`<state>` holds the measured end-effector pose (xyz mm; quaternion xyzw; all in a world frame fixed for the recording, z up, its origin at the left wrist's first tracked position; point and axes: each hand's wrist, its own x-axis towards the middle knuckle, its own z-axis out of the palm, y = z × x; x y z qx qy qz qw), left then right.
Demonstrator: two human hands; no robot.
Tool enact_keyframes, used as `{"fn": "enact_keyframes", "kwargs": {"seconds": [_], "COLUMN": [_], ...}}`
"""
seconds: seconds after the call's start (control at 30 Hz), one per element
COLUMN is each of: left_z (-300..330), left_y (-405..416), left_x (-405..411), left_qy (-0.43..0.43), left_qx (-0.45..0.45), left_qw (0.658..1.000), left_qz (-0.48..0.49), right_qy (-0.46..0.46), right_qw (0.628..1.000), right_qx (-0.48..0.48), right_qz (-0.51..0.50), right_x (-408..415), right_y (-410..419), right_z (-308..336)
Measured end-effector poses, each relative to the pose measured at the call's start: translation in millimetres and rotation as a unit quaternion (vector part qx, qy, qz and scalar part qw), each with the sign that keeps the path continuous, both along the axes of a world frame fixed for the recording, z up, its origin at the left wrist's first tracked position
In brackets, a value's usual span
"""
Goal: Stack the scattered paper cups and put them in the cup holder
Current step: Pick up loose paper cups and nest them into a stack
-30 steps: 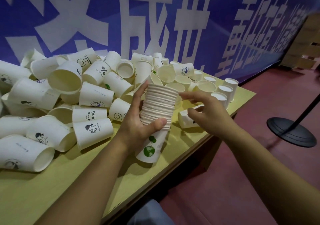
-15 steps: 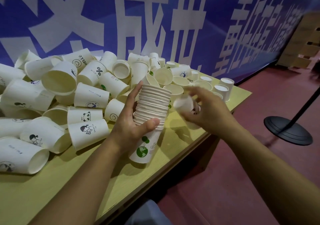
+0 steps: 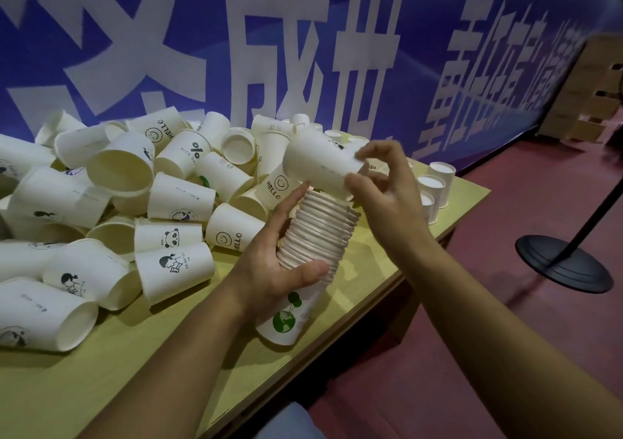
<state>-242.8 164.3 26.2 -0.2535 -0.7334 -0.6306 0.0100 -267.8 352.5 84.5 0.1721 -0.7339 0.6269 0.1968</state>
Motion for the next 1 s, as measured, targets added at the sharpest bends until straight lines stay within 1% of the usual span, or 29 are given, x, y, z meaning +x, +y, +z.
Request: {"fn": "enact_keyframes", "kwargs": {"seconds": [0.13,0.2,0.3,0.4,0.53,0.6,0.7,0.8,0.87,1.0], "left_z": [0,-2,-5,-4,-1,-3,-3,-5,-6,-6], "left_y": [-1,-3,-5,-6,-15,-26,-29,-30,-29,-28], "left_x": [-2,-5,-9,-12,-18,-17,-21,-22,-22,-23], "left_qy": [0.006,0.012,0.019,0.035,0.059,0.063,0.065,0.069,0.071,0.074], "left_qx": [0.001,0.004,0.001,0.007,0.007,0.010,0.022,0.016,0.015,0.014], "left_qw": [1.000,1.000,0.999,0.998,0.993,0.990,0.987,0.987,0.987,0.987], "left_qz": [0.020,0.028,0.037,0.059,0.099,0.123,0.145,0.147,0.145,0.143], "right_qy": [-0.034,-0.057,-0.079,-0.079,-0.069,-0.077,-0.104,-0.168,-0.194,-0.207], "right_qw": [0.999,0.997,0.997,0.996,0.986,0.984,0.987,0.972,0.965,0.968], "right_qx": [-0.033,-0.044,-0.001,0.012,0.142,0.160,0.093,0.051,0.041,0.024], "right_qz": [-0.011,0.003,0.021,0.034,0.048,0.037,-0.080,-0.157,-0.173,-0.142], "right_x": [1,1,1,0,2,-1,-27,-54,-66,-81], "right_y": [-7,-5,-3,-3,1,-5,-1,1,-1,-7], "right_z": [-5,-4,-2,-5,-13,-15,-30,-50,-61,-71]}}
